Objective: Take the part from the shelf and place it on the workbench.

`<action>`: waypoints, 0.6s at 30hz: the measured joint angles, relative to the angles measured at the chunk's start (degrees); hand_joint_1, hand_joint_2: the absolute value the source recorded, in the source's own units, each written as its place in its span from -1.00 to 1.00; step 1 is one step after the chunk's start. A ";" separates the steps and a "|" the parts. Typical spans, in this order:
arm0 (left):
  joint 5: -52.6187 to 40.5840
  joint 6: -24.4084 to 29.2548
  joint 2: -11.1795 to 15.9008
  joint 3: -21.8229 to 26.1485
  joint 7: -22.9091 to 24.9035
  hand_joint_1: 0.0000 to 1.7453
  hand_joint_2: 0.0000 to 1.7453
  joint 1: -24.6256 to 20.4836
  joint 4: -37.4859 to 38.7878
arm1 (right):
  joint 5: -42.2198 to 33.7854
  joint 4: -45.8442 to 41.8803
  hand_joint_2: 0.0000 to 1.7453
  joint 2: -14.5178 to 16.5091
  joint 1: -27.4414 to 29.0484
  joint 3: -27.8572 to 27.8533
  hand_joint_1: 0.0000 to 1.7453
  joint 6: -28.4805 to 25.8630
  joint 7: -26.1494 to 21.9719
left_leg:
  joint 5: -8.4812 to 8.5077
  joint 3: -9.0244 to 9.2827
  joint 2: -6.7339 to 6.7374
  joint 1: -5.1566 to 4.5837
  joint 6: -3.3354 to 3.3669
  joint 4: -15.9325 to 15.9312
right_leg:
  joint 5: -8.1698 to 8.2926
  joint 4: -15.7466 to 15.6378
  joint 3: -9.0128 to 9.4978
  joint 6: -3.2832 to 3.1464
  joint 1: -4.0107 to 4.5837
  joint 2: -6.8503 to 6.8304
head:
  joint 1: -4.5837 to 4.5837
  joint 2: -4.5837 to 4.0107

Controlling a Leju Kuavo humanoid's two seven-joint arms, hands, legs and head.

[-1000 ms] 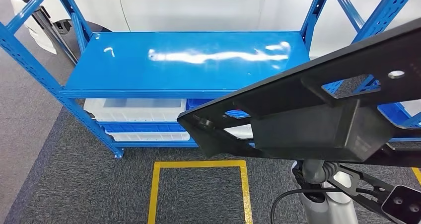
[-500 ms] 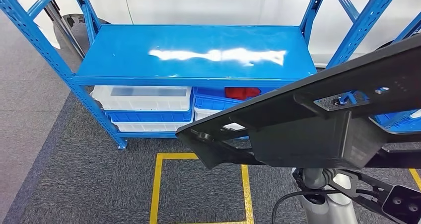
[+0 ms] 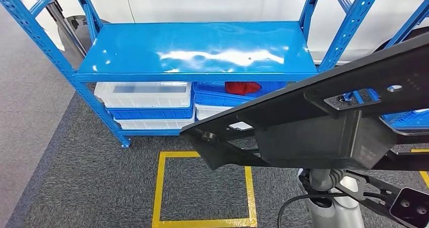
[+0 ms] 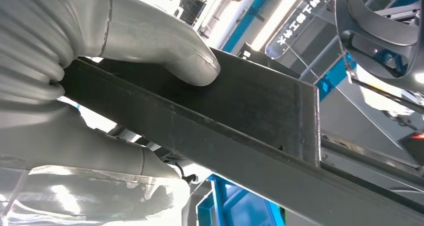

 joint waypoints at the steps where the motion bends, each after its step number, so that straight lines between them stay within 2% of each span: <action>1: -0.02 0.05 0.02 0.00 0.00 -1.00 1.00 -0.05 0.00 | -0.02 0.00 1.00 0.00 -0.05 -0.03 1.00 0.06 0.00 | 0.12 1.19 -0.02 -0.13 0.29 -2.06 | 0.17 0.06 -0.09 0.27 0.06 -0.01 | 0.00 0.00; 4: -0.06 0.25 0.03 0.00 0.00 -1.00 1.00 -0.02 0.00 | -0.41 0.01 1.00 0.00 -0.14 -0.09 1.00 0.59 -0.01 | 0.40 1.28 0.11 -0.19 1.13 -3.20 | 0.52 0.22 -0.27 1.24 0.05 0.01 | 0.00 0.00; 5: -0.07 0.28 0.03 0.00 0.00 -1.00 1.00 -0.02 0.00 | -0.64 0.02 1.00 0.00 -0.18 -0.11 1.00 0.86 -0.01 | 0.73 1.18 0.26 -0.05 1.52 -3.41 | -0.05 0.93 -0.63 1.53 0.03 0.06 | 0.00 0.00; 6: -0.07 0.30 0.03 0.00 0.00 -1.00 1.00 -0.03 0.00 | -0.89 0.05 1.00 0.00 -0.26 -0.15 1.00 1.13 -0.01 | 1.07 1.04 0.45 0.09 1.90 -3.63 | -1.33 2.74 -1.48 1.75 0.01 0.15 | 0.00 0.00; 7: -0.09 0.32 0.03 0.00 0.00 -1.00 1.00 -0.06 0.00 | -1.15 0.13 1.00 0.00 -0.32 -0.19 1.00 1.42 -0.01 | 1.36 0.84 0.69 0.18 2.19 -3.76 | -3.25 5.84 -2.90 1.94 -0.04 0.23 | 0.00 0.00; 9: -0.12 0.36 0.03 0.00 0.00 -1.00 1.00 -0.06 0.00 | -1.61 0.36 1.00 0.00 -0.39 -0.23 1.00 1.87 -0.01 | 1.65 0.20 1.13 0.09 2.43 -3.67 | -7.17 13.82 -6.49 2.23 -0.15 0.32 | 0.00 0.00; 10: -0.14 0.37 0.03 0.00 0.00 -1.00 1.00 -0.05 0.00 | -1.79 0.51 1.00 0.00 -0.38 -0.26 1.00 2.05 -0.01 | 1.75 -0.04 1.43 0.06 2.43 -3.56 | -8.05 16.60 -7.67 2.36 -0.25 0.31 | 0.00 0.00; 11: -0.14 0.38 0.03 0.00 0.00 -1.00 1.00 -0.04 0.00 | -1.93 0.66 1.00 0.00 -0.39 -0.28 1.00 2.21 -0.01 | 1.79 -0.22 1.76 0.05 2.39 -3.41 | -7.78 17.26 -7.77 2.46 -0.35 0.27 | 0.00 0.00; 12: -0.14 0.39 0.02 0.00 -0.01 -1.00 1.00 -0.05 0.00 | -2.04 0.81 1.00 -0.01 -0.43 -0.32 1.00 2.43 -0.01 | 1.76 -0.33 2.10 0.06 2.29 -3.20 | -6.43 15.47 -6.66 2.49 -0.46 0.15 | 0.00 0.00; 13: -0.14 0.41 -0.01 0.00 -0.03 -1.00 1.00 -0.06 0.00 | -2.16 0.93 1.00 -0.01 -0.53 -0.38 1.00 2.68 -0.01 | 1.66 -0.38 2.44 0.08 2.14 -2.93 | -4.38 11.64 -4.53 2.47 -0.53 -0.30 | 0.00 0.00; 15: -0.14 0.61 -0.05 0.00 -0.16 -1.00 1.00 -0.11 0.00 | -2.50 1.10 1.00 -0.02 -0.84 -0.51 1.00 3.32 -0.01 | 1.32 -0.52 3.09 -0.08 1.62 -2.28 | -1.76 3.90 -0.52 2.03 -0.36 -2.25 | -0.01 0.00; 16: -0.13 0.83 -0.06 0.00 -0.27 -1.00 1.00 -0.14 0.00 | -2.72 1.16 1.00 -0.02 -0.99 -0.62 1.00 3.67 -0.01 | 1.19 -0.63 3.41 -0.22 1.32 -2.01 | -1.33 1.84 0.37 1.69 -0.21 -2.86 | -0.01 0.00; 17: -0.10 1.08 -0.05 0.01 -0.40 -1.00 1.00 -0.15 0.00 | -2.92 1.24 1.00 -0.02 -1.08 -0.78 1.00 4.02 -0.01 | 1.13 -0.73 3.76 -0.37 1.04 -1.85 | -1.47 1.24 0.45 1.30 -0.03 -3.06 | -0.01 0.00; 18: -0.04 1.38 -0.05 0.01 -0.55 -1.00 1.00 -0.18 0.00 | -3.11 1.30 1.00 -0.02 -1.13 -1.02 1.00 4.43 -0.01 | 1.12 -0.80 4.18 -0.46 0.76 -1.76 | -1.27 1.21 0.20 0.93 0.06 -2.46 | -0.01 0.00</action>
